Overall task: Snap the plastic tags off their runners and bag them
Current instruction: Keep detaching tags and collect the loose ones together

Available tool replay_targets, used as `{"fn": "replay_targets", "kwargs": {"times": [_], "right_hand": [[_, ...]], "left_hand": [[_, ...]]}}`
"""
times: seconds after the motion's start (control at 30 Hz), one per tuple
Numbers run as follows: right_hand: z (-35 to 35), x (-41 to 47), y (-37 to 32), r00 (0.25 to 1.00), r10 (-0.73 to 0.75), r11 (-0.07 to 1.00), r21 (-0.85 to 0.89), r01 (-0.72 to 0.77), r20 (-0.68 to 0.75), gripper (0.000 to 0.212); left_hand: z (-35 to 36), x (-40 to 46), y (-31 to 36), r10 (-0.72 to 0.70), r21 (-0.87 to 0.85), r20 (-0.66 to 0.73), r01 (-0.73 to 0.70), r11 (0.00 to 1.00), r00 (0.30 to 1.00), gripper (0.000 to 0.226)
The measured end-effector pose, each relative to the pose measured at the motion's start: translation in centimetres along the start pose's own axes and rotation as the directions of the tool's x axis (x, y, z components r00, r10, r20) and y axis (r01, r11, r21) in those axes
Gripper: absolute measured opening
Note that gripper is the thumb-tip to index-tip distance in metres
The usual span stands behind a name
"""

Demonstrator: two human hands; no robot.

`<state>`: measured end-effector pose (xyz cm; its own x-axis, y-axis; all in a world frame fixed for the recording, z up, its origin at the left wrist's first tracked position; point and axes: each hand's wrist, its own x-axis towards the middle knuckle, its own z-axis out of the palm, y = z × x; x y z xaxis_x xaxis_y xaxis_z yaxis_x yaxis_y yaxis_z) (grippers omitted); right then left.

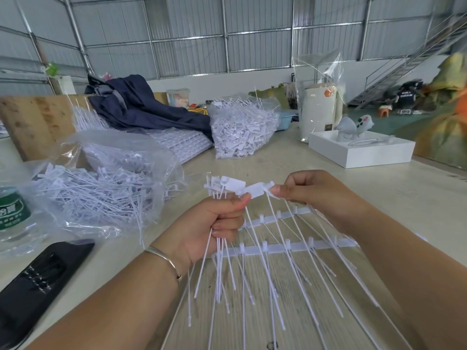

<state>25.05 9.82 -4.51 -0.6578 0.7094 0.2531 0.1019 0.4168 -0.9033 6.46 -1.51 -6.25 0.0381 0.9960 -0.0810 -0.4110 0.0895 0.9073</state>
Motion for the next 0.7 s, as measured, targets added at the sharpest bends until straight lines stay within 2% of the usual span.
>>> {"fn": "replay_targets", "kwargs": {"times": [0.07, 0.13, 0.27, 0.37, 0.5, 0.6, 0.7], "right_hand": [[0.3, -0.1, -0.3, 0.999, -0.034, 0.998, 0.044, 0.032, 0.036, 0.050], [0.9, -0.1, -0.4, 0.992, -0.066, 0.995, 0.081, 0.057, 0.104, 0.051], [2.4, -0.4, -0.5, 0.958, -0.113, 0.977, 0.203, 0.059, 0.264, 0.034], [2.3, -0.4, -0.7, 0.972, -0.114, 0.974, 0.217, 0.068, 0.205, 0.038], [1.7, -0.6, -1.0, 0.994, -0.100, 0.983, 0.161, 0.091, 0.051, 0.065], [1.1, -0.6, -1.0, 0.994, -0.094, 0.979, 0.178, 0.102, -0.055, 0.056], [0.8, -0.3, -0.9, 0.992, -0.077, 0.979, 0.182, 0.095, -0.103, 0.048]], "left_hand": [[0.0, -0.1, -0.1, 0.001, 0.008, 0.034, -0.002, 1.000, 0.999, 0.029], [0.2, -0.2, -0.4, -0.014, 0.017, 0.129, 0.012, 1.000, 0.992, 0.033], [0.8, -0.5, -0.5, -0.053, 0.087, 0.262, 0.031, 0.996, 0.964, 0.034], [0.7, -0.5, -0.2, -0.034, 0.034, 0.277, 0.025, 0.999, 0.960, 0.029], [0.5, -0.1, 0.1, -0.035, -0.109, 0.263, 0.065, 0.992, 0.964, 0.027], [0.3, 0.1, 0.3, -0.069, -0.116, 0.188, 0.092, 0.989, 0.980, 0.023], [0.2, 0.4, 0.2, -0.087, -0.105, 0.031, 0.089, 0.990, 0.996, 0.029]]}}
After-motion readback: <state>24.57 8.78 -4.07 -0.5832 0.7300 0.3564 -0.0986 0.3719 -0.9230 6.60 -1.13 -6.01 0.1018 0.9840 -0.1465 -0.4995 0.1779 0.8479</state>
